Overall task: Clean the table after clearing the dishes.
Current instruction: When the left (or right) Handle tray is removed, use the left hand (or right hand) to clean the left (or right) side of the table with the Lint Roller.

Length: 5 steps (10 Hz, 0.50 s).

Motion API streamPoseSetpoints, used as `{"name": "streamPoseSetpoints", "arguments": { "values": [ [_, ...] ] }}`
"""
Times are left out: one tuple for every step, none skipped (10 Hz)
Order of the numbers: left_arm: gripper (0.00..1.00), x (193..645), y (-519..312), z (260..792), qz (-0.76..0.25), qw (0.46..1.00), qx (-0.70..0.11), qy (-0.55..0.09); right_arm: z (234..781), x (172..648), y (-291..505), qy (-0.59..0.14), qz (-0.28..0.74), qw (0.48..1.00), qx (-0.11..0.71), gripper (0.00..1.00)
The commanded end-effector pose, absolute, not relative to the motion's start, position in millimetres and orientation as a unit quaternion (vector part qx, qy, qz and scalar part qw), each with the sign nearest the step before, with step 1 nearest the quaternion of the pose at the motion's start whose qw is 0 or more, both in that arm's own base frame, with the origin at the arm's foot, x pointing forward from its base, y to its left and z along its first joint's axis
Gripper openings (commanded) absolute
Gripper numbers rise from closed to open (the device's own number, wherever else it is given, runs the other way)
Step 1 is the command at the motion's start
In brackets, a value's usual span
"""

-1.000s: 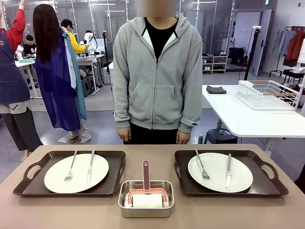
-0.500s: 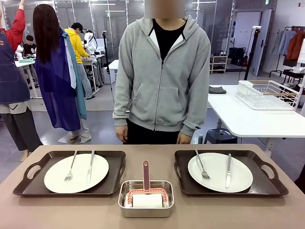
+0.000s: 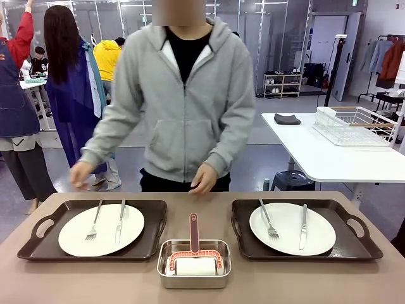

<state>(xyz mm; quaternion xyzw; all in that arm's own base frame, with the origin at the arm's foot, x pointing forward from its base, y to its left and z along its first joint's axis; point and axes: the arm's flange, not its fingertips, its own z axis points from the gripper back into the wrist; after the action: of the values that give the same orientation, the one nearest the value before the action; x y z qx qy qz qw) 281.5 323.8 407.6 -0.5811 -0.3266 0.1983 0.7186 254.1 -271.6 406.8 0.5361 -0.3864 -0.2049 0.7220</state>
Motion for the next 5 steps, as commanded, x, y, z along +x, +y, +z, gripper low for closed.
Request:
{"name": "streamPoseSetpoints", "arguments": {
  "values": [
    [1.00,277.2,325.2,409.7,0.197,0.718,-0.582,-0.328,409.2,251.9,-272.4,-0.389,-0.204,0.720,0.537,1.00],
    [1.00,277.2,325.2,409.7,0.197,0.718,-0.582,-0.328,409.2,251.9,-272.4,-0.389,-0.204,0.720,0.537,1.00],
    [1.00,277.2,325.2,409.7,0.197,0.718,-0.582,-0.328,409.2,251.9,-272.4,-0.389,-0.204,0.720,0.537,1.00],
    [1.00,277.2,325.2,409.7,0.197,0.718,-0.582,-0.328,409.2,251.9,-272.4,-0.389,-0.204,0.720,0.537,1.00],
    [1.00,277.2,325.2,409.7,0.197,0.718,-0.582,-0.328,409.2,251.9,-272.4,-0.389,-0.204,0.720,0.537,1.00]
  ]
}}
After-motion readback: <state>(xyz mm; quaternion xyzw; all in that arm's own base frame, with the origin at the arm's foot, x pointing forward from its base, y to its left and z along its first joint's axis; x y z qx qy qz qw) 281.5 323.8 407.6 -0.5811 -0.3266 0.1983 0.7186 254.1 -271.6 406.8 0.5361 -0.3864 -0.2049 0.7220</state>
